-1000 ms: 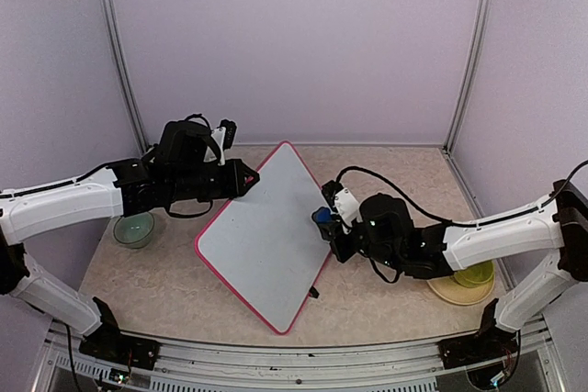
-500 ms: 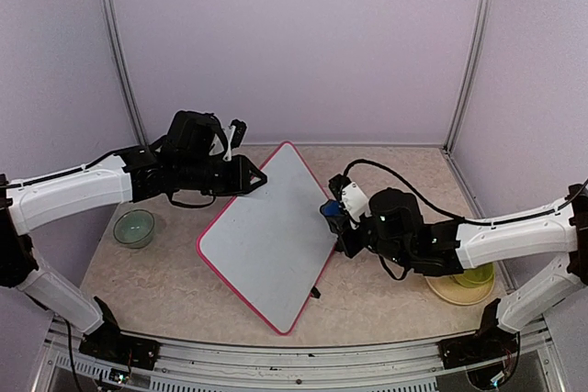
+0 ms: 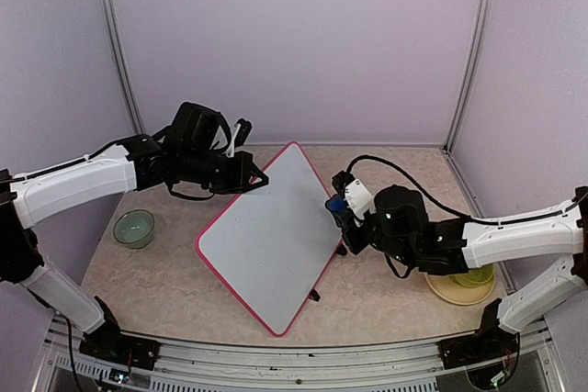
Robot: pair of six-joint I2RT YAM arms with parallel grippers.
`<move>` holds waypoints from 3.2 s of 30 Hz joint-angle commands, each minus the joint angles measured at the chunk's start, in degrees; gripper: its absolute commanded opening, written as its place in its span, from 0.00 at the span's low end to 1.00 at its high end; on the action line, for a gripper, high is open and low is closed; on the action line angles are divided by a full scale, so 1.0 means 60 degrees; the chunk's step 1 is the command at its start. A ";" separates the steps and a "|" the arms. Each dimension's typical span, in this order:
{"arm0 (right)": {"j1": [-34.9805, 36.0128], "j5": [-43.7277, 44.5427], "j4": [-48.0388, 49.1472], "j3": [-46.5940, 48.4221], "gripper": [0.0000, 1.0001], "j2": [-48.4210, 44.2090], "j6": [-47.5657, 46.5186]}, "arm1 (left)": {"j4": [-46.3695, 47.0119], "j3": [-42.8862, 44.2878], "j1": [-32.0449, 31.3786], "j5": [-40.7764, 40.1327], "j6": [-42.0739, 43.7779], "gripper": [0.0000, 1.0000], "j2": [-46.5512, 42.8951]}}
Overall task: Erase the whiteboard
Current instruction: Erase the whiteboard at the center of the board.
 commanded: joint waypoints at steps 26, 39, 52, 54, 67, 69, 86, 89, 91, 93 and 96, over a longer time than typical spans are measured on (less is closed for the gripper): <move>0.0791 0.0087 0.2602 0.0214 0.00 0.3943 0.0959 | -0.0580 -0.0483 0.0275 0.0000 -0.0158 0.00 -0.1136; 0.1119 -0.0743 0.3120 -0.0104 0.00 0.4232 0.0937 | -0.0407 -0.0918 0.0378 -0.0602 -0.0357 0.00 -0.1447; 0.1903 -0.0899 0.3539 -0.0280 0.00 0.4467 0.1229 | -0.0156 -0.1349 0.0378 -0.1096 -0.0685 0.00 -0.1819; 0.1980 -0.0903 0.3663 -0.0188 0.00 0.4573 0.1215 | -0.0091 -0.1439 0.0368 -0.1096 -0.0748 0.00 -0.1852; 0.2020 0.0625 0.3205 0.0383 0.00 0.4923 0.1457 | 0.0218 -0.1786 0.0233 -0.1245 -0.1000 0.00 -0.2006; 0.1898 0.0879 0.3062 0.0510 0.00 0.4982 0.1562 | 0.0307 -0.1869 0.0204 -0.1294 -0.1052 0.00 -0.2037; -0.0277 0.0055 0.2317 -0.0237 0.00 0.2022 0.1540 | 0.1546 -0.1702 0.0284 -0.1135 -0.0675 0.00 -0.2434; -0.0462 -0.0006 0.2179 -0.0222 0.00 0.1648 0.1329 | 0.1603 -0.1438 0.0308 -0.1095 -0.0714 0.00 -0.2128; -0.0520 -0.0038 0.2152 -0.0204 0.00 0.1510 0.1244 | 0.1595 -0.1224 0.0319 -0.1065 -0.0758 0.00 -0.1869; -0.0541 -0.0199 0.2149 -0.0159 0.00 0.1491 0.1156 | 0.1579 -0.0999 0.0344 -0.1050 -0.0783 0.00 -0.1604; -0.0539 -0.0398 0.2111 -0.0080 0.00 0.1639 0.1149 | 0.1486 -0.0603 0.0376 -0.1023 -0.0784 0.00 -0.1331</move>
